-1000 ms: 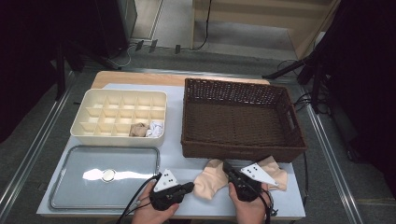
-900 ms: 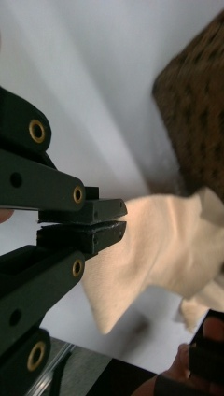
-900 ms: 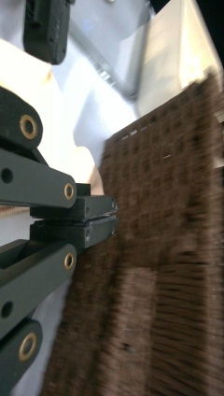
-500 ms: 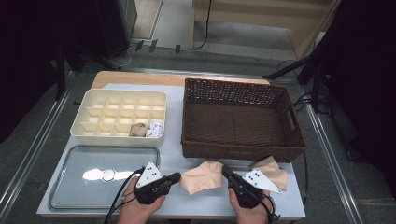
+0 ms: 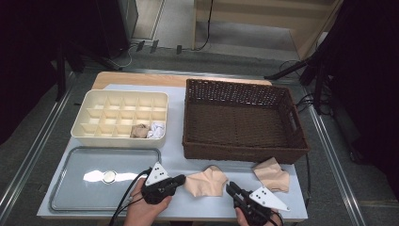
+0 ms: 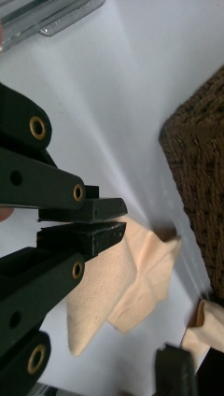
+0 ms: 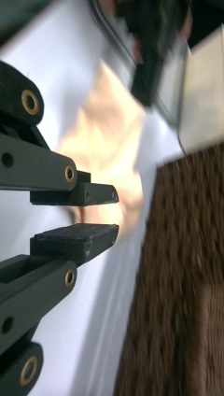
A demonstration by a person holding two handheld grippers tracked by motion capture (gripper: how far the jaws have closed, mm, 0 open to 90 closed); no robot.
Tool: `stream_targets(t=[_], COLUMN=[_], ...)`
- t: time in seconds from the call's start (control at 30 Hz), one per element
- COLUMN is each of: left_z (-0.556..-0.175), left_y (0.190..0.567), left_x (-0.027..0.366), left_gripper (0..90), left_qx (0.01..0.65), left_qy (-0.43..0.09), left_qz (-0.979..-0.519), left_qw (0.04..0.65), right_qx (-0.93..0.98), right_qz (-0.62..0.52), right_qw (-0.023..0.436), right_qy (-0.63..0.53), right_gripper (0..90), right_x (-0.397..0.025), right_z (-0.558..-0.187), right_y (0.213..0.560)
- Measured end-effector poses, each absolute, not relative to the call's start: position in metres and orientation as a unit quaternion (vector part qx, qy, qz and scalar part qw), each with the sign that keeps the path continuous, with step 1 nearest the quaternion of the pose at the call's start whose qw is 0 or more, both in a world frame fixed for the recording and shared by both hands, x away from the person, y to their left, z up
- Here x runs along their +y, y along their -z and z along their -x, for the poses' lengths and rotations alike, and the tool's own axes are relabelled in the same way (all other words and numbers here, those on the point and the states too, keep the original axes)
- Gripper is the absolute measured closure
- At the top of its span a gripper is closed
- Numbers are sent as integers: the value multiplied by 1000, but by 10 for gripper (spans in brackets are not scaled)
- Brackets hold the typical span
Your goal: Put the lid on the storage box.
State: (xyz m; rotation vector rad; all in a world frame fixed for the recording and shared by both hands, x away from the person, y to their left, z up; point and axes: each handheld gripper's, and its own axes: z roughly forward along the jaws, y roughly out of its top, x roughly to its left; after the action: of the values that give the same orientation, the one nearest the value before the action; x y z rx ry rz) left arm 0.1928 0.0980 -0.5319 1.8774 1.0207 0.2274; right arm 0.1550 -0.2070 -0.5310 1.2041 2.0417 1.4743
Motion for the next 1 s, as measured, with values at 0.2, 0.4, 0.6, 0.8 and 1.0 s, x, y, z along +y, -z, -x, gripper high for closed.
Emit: stream_targets(t=[0.2, 0.4, 0.6, 0.8, 1.0], left_z=[-194, -193, -190, -181, -166], left_y=[531, 531, 530, 523, 520], left_x=[98, 103, 108, 121, 125], left_gripper=[877, 869, 828, 789, 712], left_qx=[421, 426, 425, 412, 405], left_qy=[-96, -91, -92, -87, -97], left_qz=[-763, -759, -754, -743, -733], left_qw=[481, 483, 493, 520, 538], right_qx=[748, 774, 775, 735, 704], right_qz=[-397, -368, -388, -412, -433], right_qw=[171, 222, 210, 174, 183], right_qy=[-503, -466, -453, -510, -532], right_gripper=[685, 686, 873, 873, 873], right_x=[-187, -176, -169, -166, -165], right_z=[-149, -149, -150, -150, -156], right_y=[544, 555, 547, 525, 504])
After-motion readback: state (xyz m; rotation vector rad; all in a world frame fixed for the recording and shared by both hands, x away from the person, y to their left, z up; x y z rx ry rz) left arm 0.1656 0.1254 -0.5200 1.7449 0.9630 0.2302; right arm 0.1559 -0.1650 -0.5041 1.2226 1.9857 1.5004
